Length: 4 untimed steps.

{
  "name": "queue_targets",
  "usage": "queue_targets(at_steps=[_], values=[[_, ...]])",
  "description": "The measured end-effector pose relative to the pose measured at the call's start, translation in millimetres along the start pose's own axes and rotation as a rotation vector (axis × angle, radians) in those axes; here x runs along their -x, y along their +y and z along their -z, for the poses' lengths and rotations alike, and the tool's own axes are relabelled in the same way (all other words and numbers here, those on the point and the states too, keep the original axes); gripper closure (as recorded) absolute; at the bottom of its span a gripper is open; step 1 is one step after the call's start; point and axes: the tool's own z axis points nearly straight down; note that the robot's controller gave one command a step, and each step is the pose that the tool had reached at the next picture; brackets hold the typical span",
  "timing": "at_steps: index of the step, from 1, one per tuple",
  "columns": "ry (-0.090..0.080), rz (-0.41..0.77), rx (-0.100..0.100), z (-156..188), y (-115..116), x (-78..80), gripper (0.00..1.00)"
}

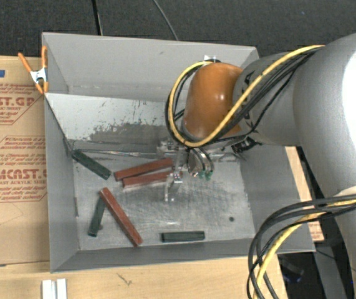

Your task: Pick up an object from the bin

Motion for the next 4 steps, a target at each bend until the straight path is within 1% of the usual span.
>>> queue_targets(at_steps=[1,2,3,4], values=[[0.000,0.000,0.000,0.0,0.0,0.0,0.00],[0.006,-0.023,0.000,-28.2,22.4,4.3,1.00],[0.005,-0.023,0.000,-28.2,22.4,4.3,1.00],[-0.002,-0.028,0.000,130.5,41.4,-14.0,1.00]])
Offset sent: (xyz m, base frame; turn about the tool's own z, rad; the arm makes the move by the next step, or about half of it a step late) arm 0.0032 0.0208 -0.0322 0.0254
